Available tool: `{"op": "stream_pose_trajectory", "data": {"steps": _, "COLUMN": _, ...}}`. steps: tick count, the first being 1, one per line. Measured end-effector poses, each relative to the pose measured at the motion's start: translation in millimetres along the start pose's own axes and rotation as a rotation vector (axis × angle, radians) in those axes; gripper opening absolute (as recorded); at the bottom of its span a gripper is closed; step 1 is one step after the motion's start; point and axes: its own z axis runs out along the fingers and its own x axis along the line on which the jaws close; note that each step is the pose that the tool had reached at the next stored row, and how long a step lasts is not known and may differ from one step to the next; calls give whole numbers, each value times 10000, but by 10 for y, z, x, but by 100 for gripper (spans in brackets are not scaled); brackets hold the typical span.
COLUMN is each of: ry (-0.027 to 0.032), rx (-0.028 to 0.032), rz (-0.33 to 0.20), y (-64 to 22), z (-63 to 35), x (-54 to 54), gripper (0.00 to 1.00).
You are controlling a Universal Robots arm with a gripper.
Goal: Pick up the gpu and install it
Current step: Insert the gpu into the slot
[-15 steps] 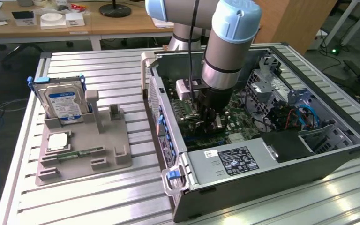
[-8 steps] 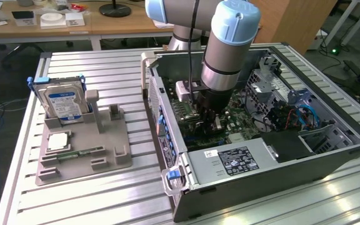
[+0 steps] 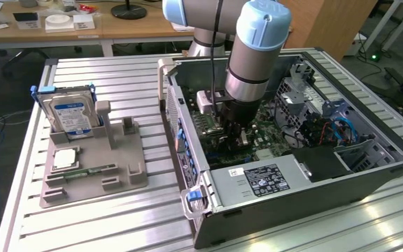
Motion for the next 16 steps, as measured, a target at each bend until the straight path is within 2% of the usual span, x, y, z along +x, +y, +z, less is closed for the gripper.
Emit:
{"op": "stream_pose_trajectory", "data": {"steps": 1, "ry": -18, "rx": 8, "rz": 0, "y": -1, "z": 8, "x": -2, "gripper": 29}}
{"op": "stream_pose_trajectory", "data": {"steps": 2, "ry": -8, "rx": 5, "rz": 1, "y": 0, "z": 5, "x": -1, "gripper": 29}}
{"op": "stream_pose_trajectory", "data": {"steps": 3, "ry": 14, "rx": -6, "rz": 0, "y": 0, "z": -5, "x": 1, "gripper": 35}}
{"op": "stream_pose_trajectory", "data": {"steps": 7, "ry": 15, "rx": -6, "rz": -1, "y": 0, "z": -48, "x": 2, "gripper": 35}}
{"op": "stream_pose_trajectory", "data": {"steps": 16, "ry": 14, "rx": 4, "rz": -2, "y": -3, "z": -304, "x": 0, "gripper": 35}}
